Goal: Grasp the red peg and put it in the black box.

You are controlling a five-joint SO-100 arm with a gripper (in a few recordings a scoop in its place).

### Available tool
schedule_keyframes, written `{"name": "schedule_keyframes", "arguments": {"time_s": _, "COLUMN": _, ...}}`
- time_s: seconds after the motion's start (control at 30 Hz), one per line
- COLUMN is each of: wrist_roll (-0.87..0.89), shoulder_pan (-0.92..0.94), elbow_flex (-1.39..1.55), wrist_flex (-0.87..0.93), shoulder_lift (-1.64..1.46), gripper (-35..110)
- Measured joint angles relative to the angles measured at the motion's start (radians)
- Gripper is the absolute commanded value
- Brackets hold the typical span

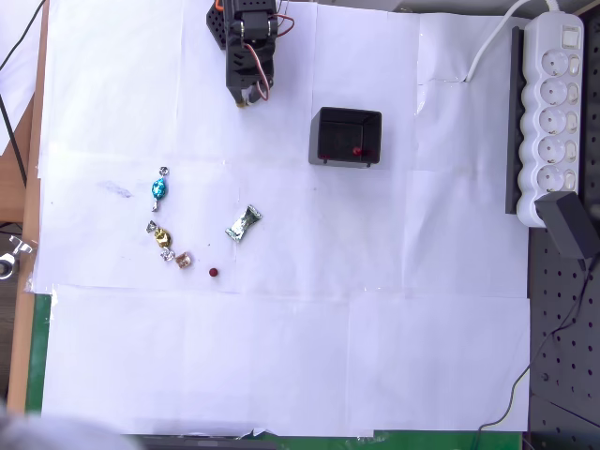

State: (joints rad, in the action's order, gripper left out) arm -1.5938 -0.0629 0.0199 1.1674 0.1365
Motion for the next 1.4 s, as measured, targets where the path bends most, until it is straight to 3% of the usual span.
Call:
{"name": "schedule_keyframes", "arguments": {"time_s": 0.2, "wrist_roll": -0.009, "shoulder_pan": 0.005, "elbow_flex": 0.0, "wrist_flex": -0.393, "shoulder_lift": -0.044, "gripper": 0}}
{"name": "schedule_keyframes", "arguments": {"time_s": 0.47, "wrist_roll": 0.017, "shoulder_pan": 0.067, "elbow_flex": 0.0, "wrist_flex": -1.054, "shoulder_lift": -0.322, "gripper": 0}}
{"name": "schedule_keyframes", "arguments": {"time_s": 0.97, "wrist_roll": 0.054, "shoulder_pan": 0.192, "elbow_flex": 0.006, "wrist_flex": -1.894, "shoulder_lift": -1.065, "gripper": 0}}
{"name": "schedule_keyframes", "arguments": {"time_s": 1.1, "wrist_roll": 0.054, "shoulder_pan": 0.196, "elbow_flex": 0.012, "wrist_flex": -1.996, "shoulder_lift": -1.212, "gripper": 0}}
{"name": "schedule_keyframes", "arguments": {"time_s": 1.4, "wrist_roll": 0.063, "shoulder_pan": 0.184, "elbow_flex": 0.071, "wrist_flex": -2.01, "shoulder_lift": -1.416, "gripper": 0}}
